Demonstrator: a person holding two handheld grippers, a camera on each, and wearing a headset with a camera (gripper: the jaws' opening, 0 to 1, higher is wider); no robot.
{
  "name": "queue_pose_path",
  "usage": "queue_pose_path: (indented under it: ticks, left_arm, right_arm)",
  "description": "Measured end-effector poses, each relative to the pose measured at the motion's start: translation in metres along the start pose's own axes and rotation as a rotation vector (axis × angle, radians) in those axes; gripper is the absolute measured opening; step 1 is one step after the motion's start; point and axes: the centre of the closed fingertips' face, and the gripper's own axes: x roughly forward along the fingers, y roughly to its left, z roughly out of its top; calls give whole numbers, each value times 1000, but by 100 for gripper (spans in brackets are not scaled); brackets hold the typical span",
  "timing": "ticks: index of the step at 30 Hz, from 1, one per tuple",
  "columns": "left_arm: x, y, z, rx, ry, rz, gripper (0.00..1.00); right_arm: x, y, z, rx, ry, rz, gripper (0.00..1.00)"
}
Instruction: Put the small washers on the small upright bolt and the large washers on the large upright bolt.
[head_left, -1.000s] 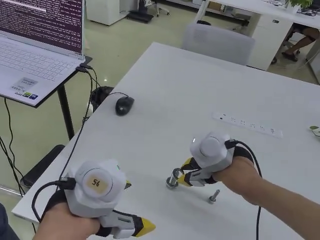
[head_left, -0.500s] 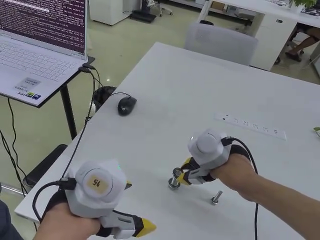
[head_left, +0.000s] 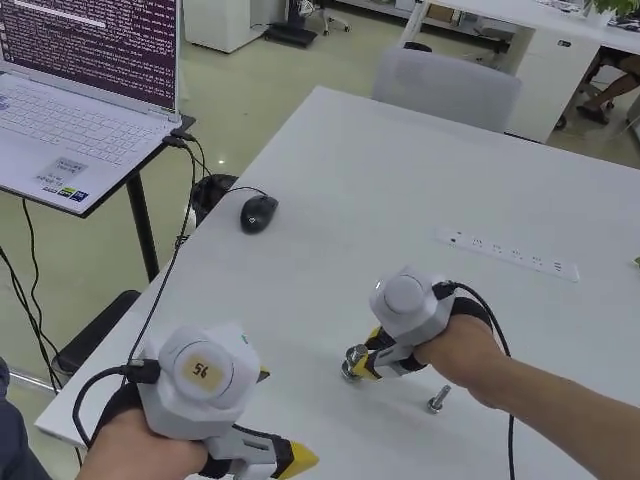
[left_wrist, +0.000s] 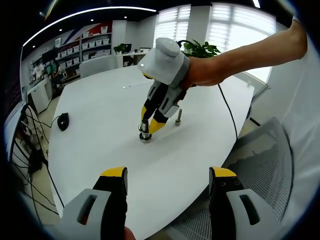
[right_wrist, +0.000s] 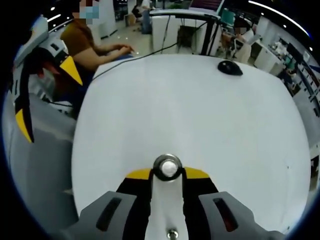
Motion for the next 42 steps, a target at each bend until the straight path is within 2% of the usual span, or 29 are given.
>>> queue_pose_path:
  ticks: [10, 14, 18, 23, 25, 33, 37, 39, 42]
  left_arm:
    - [0, 1, -1, -4, 0, 1, 66]
    - [0, 1, -2, -3, 1, 0, 66]
    - [-1, 2, -1, -1, 0, -1, 66]
    - [1, 1, -4, 3, 7, -10, 65]
    - [3, 0, -5, 5, 10, -16, 65]
    - [13, -6, -12, 11, 31, -47, 65]
    - [17, -7, -10, 11, 22, -55, 65]
    - [20, -7, -9, 16, 23, -58, 65]
    - [25, -6, -9, 5, 21, -66, 65]
  right_arm:
    - [16, 3, -10, 54, 21, -2, 24]
    - [18, 6, -18, 79, 29, -10, 24]
    - [16, 11, -24, 124, 16, -26, 25]
    - [13, 22, -31, 178, -18, -52, 26]
    - [10, 31, -36, 193, -25, -72, 26]
    - [3, 60, -61, 334, -127, -127, 28]
    - [-8, 67, -72, 388, -172, -158, 29]
    - [-12, 70, -82, 408, -184, -169, 32]
    - [-20, 78, -99, 496, -201, -180, 35]
